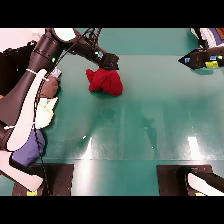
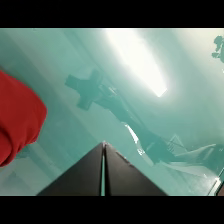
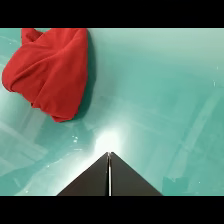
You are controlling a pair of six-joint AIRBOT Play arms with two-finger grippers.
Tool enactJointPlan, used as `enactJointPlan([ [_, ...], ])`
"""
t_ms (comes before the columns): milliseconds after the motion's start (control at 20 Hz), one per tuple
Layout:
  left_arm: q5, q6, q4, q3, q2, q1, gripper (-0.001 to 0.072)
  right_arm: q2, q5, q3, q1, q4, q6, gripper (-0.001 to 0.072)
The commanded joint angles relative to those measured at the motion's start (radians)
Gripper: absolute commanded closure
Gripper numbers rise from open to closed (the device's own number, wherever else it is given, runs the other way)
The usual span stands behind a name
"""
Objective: Fold the shirts.
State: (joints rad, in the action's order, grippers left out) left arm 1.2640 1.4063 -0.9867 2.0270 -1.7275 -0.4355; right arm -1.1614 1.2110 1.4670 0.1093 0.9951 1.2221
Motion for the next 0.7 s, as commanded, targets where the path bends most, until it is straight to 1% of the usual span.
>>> enactJointPlan([
  [0,0.000,0.000,0.000,0.000,0.001,0.000,0.0684,0.000,0.000,0.001,0.001,0.000,0.000,0.0696],
  [550,-0.001,0.002,0.000,0.000,0.001,0.000,0.0684,0.000,0.000,0.001,0.001,0.000,0.000,0.0696],
  [650,-0.005,0.008,0.025,0.000,0.001,0.000,0.0684,0.000,0.000,0.001,0.001,0.000,0.000,0.0696],
])
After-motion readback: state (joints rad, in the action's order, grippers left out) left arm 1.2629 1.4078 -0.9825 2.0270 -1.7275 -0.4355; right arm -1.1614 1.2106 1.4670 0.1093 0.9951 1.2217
